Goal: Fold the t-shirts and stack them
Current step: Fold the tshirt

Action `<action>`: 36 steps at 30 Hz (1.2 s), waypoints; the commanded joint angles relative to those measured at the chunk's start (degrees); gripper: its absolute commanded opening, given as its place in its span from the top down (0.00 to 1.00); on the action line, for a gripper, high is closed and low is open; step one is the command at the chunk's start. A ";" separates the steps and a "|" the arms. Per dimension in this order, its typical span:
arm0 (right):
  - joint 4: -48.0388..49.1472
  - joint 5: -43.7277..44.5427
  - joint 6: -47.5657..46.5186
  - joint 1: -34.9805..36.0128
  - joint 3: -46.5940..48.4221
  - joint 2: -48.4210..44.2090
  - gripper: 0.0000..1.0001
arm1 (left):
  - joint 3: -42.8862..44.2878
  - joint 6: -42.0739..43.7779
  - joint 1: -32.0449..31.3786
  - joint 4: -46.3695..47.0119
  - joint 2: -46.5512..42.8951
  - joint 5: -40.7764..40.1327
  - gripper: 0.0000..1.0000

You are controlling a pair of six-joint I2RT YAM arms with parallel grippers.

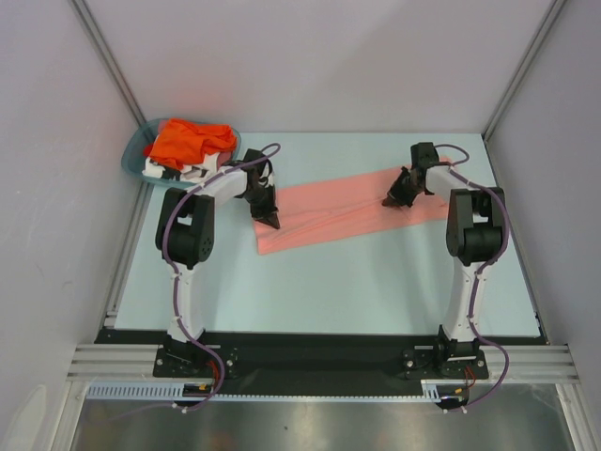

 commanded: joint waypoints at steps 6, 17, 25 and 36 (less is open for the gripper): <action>1.99 -0.07 0.03 -0.48 7.26 4.91 1.00 | -1.51 0.86 0.80 0.24 -1.83 -0.95 0.92; 8.59 -5.25 -0.68 -2.50 1.47 4.31 1.00 | -4.59 1.64 0.80 0.77 -3.50 -5.33 0.93; 0.68 -8.84 -6.30 -6.10 2.17 1.84 0.89 | -0.55 4.28 0.80 -2.75 -2.45 -14.22 0.92; 1.55 -18.34 0.64 -9.43 3.58 -4.66 0.73 | 1.12 4.46 0.19 -4.07 -9.74 -14.32 0.89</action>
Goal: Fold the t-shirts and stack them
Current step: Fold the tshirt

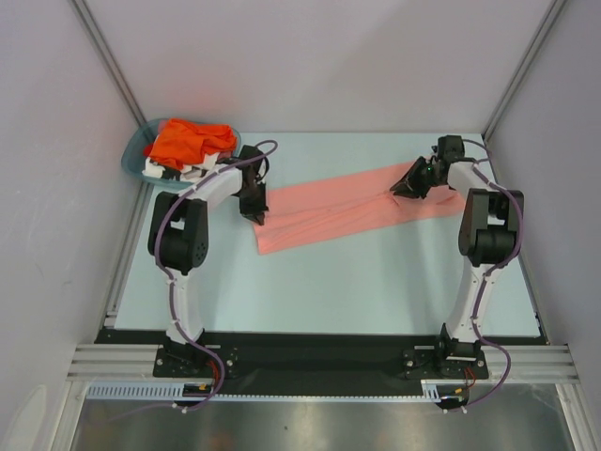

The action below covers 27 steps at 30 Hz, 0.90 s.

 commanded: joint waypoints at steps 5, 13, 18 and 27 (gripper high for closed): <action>13.30 -11.55 7.14 -4.49 -6.52 -3.19 0.70 | -1.40 -0.35 0.03 1.63 -3.98 4.11 0.89; 43.56 -19.04 18.13 -4.84 -17.96 6.38 1.00 | -4.58 -1.76 0.21 5.06 -0.54 6.40 0.92; 42.61 -17.81 17.62 -5.98 -18.14 5.96 1.00 | -3.17 -1.24 0.03 4.36 -2.03 5.00 0.93; 29.42 -15.44 9.00 -11.52 -14.89 -3.19 1.00 | -1.85 -1.32 -2.25 6.90 -6.96 9.47 0.92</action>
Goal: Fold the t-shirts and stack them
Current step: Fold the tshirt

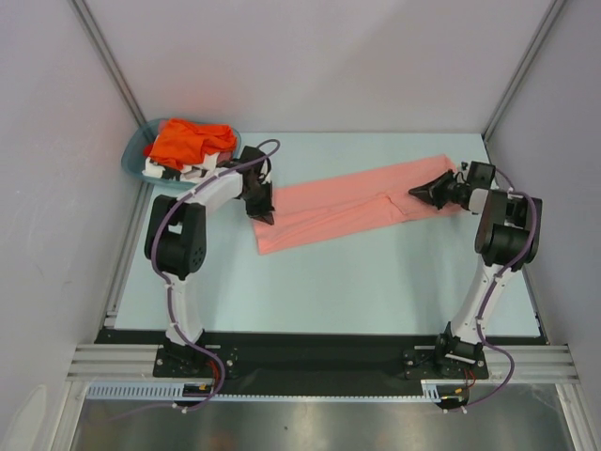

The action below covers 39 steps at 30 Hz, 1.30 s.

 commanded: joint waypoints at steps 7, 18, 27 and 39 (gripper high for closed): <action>4.59 4.22 -0.64 -1.95 2.97 2.12 1.00 | 0.26 -0.60 -1.40 2.68 -2.16 4.48 0.94; 8.74 3.96 0.59 -5.82 8.51 6.64 0.99 | -7.38 0.89 -1.31 1.54 -7.60 0.01 0.93; -27.90 23.55 -14.17 -7.31 13.17 -10.77 0.37 | -8.00 2.03 -1.31 1.01 -13.31 -1.67 0.85; -21.78 34.63 -7.77 -9.86 -7.74 -20.37 0.19 | -9.75 0.55 -2.89 -4.34 -12.27 -8.08 0.44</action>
